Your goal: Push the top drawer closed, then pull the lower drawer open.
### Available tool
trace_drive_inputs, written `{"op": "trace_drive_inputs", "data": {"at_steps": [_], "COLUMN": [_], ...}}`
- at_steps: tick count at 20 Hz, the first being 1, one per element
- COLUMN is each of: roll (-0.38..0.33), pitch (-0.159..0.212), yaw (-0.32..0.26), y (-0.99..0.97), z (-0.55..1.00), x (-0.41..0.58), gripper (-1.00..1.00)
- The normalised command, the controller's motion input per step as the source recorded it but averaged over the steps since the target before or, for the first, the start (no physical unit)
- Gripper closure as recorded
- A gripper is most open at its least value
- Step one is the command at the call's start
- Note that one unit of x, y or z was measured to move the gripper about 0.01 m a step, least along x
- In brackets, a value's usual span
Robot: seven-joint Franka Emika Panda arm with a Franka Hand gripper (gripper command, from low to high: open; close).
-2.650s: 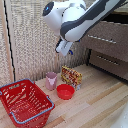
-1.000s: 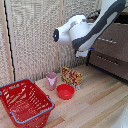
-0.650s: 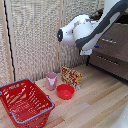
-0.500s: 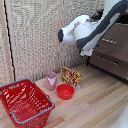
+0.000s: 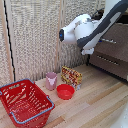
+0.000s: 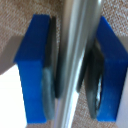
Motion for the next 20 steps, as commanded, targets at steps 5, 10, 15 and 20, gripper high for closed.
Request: {"op": "trace_drive_inputs", "data": {"at_steps": [5, 10, 15, 20], "roll": [0.000, 0.000, -0.009, -0.034], "pitch": [0.000, 0.000, 0.000, 0.000], "yaw": [0.039, 0.058, 0.055, 0.064], "y": [-0.97, -0.90, -0.90, -0.77], "z": [0.47, 0.34, 0.26, 0.20], "x": [0.000, -0.022, -0.079, -0.042], "gripper": [1.00, 1.00, 1.00, 1.00]}}
